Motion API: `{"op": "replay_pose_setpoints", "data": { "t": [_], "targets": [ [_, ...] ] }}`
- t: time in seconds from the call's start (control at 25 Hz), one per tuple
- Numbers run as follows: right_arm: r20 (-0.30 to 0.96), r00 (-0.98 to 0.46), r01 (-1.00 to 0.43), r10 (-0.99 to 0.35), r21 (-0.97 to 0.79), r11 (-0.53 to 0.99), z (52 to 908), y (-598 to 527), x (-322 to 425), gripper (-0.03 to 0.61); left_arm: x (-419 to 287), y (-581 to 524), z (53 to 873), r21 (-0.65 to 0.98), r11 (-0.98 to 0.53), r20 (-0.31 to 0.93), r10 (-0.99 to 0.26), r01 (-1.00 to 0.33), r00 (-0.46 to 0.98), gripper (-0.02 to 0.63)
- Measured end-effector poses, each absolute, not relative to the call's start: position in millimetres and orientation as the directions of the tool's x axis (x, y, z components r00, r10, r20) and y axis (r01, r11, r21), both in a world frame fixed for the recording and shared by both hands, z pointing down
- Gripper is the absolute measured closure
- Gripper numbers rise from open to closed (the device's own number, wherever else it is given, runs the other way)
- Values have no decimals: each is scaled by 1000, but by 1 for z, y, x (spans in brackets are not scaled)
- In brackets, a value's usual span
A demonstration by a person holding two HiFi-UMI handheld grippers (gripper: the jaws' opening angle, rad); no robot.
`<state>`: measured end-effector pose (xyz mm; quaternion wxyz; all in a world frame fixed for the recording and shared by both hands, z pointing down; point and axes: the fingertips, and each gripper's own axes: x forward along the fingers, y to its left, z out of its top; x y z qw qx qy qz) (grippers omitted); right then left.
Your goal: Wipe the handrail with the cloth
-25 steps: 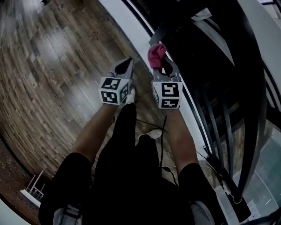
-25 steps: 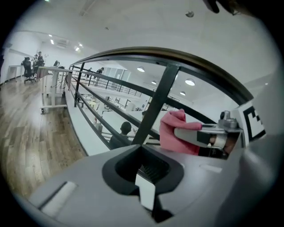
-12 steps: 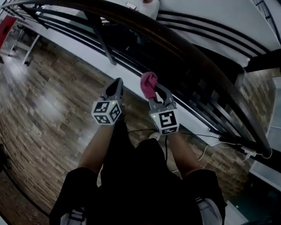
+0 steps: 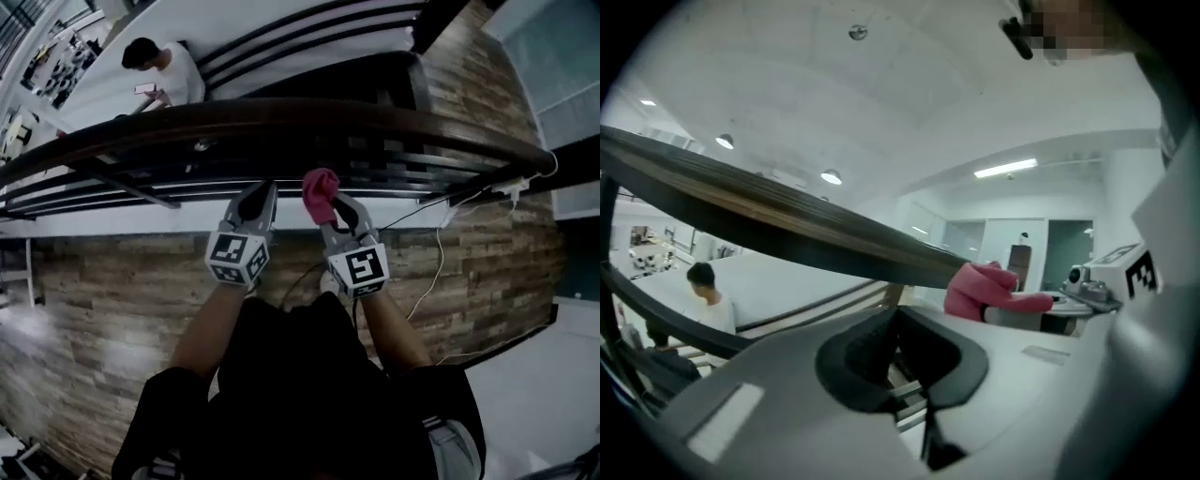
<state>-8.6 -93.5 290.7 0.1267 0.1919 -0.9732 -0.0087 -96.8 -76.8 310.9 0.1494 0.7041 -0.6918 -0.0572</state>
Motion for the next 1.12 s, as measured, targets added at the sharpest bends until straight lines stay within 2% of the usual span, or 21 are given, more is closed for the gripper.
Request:
{"op": "replay_pose_setpoints", "data": {
  "t": [0.16, 0.36, 0.76, 0.96, 1.12],
  "targets": [
    [240, -788, -564, -567, 89, 821, 303, -107, 39, 532, -73, -95, 322, 272, -173, 145, -965, -947, 218, 615],
    [283, -677, -687, -679, 86, 721, 346, -129, 120, 532, -18, -123, 360, 266, -288, 176, -924, -920, 340, 615],
    [372, -588, -750, -718, 82, 656, 439, -212, 244, 532, 71, -171, 431, 242, -341, 211, -895, -908, 393, 615],
    [341, -578, -759, -741, 107, 642, 484, -255, 264, 532, 126, -226, 490, 291, -380, 203, -872, -878, 445, 615],
    [302, -557, -778, -774, 137, 613, 526, -292, 291, 532, 181, -269, 529, 289, -466, 168, -835, -836, 524, 615]
  ]
}}
